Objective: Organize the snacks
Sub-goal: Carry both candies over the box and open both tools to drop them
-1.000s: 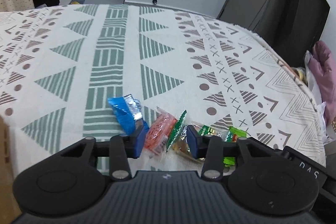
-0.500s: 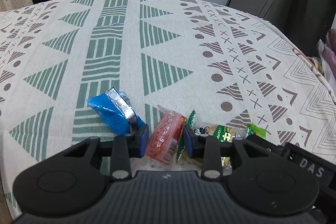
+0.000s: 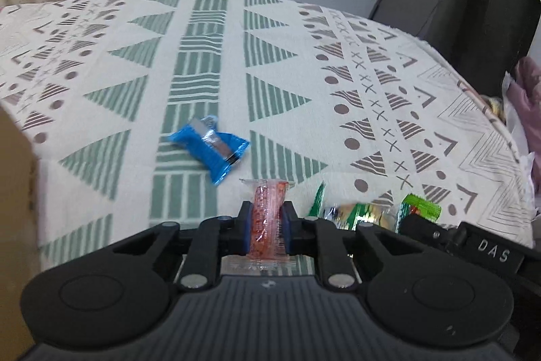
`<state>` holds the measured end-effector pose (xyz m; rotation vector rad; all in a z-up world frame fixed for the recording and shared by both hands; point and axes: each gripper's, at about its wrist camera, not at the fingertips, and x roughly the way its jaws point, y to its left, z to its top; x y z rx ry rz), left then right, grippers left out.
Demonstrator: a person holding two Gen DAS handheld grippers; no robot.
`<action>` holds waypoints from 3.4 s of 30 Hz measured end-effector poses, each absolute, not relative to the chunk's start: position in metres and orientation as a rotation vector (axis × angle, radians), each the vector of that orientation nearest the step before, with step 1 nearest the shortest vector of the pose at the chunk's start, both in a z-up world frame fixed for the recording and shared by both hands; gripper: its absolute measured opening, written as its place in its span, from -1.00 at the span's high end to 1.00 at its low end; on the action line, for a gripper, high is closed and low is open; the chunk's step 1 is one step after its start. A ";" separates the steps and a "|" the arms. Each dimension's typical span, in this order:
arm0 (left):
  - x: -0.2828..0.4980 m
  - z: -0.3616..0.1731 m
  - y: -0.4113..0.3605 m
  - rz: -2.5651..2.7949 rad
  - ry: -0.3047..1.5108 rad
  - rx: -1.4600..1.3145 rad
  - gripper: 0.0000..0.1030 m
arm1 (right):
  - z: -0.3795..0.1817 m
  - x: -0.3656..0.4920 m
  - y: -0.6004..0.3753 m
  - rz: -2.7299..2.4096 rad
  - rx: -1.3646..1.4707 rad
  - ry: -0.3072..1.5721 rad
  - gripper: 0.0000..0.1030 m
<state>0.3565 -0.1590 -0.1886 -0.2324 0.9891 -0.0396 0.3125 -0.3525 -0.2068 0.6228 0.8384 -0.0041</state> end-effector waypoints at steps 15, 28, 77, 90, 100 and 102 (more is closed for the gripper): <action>0.279 -0.151 -0.137 -0.020 0.940 -0.305 0.68 | -0.181 0.254 -0.360 0.032 0.734 0.805 0.79; 0.252 -0.135 -0.111 0.005 0.922 -0.357 0.68 | -0.174 0.222 -0.353 0.110 0.835 0.764 0.81; 0.200 -0.091 0.067 0.247 0.836 -0.512 0.68 | -0.092 0.221 -0.162 0.443 0.626 0.753 0.81; 0.195 -0.094 0.091 0.334 0.896 -0.543 0.07 | -0.095 0.223 -0.127 0.502 0.617 0.820 0.65; 0.190 -0.084 0.081 0.358 0.890 -0.527 -0.42 | -0.088 0.213 -0.154 0.439 0.604 0.801 0.07; 0.189 -0.081 0.075 0.354 0.881 -0.524 -0.49 | -0.085 0.210 -0.164 0.419 0.595 0.787 -0.04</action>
